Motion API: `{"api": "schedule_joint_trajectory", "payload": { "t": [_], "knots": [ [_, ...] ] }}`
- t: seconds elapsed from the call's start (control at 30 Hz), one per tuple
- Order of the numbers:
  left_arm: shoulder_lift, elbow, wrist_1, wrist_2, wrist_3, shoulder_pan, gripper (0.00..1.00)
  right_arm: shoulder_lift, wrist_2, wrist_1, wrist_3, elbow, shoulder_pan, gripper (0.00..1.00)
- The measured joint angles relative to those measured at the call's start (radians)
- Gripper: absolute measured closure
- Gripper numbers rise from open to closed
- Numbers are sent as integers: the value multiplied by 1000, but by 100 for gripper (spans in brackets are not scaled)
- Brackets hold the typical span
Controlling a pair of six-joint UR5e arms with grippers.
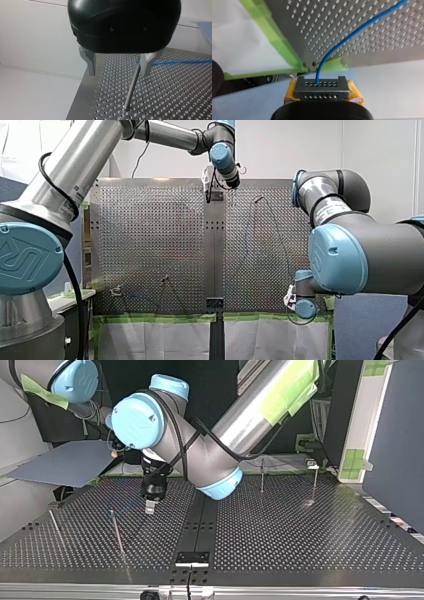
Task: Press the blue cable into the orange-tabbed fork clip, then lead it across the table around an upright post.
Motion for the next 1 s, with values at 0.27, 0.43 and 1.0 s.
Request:
{"api": "schedule_joint_trajectory", "payload": {
  "t": [0.27, 0.43, 1.0],
  "knots": [
    [0, 0, 2, 2, -1, 0, 13, 76, 32, -68, 23, -11, -8, 100],
    [0, 0, 2, 2, -1, 0, 13, 120, 40, -84, 22, -15, -11, 100],
    [0, 0, 2, 19, 10, 0, 13, 281, 13, -109, -21, -4, 5, 100]
  ]
}}
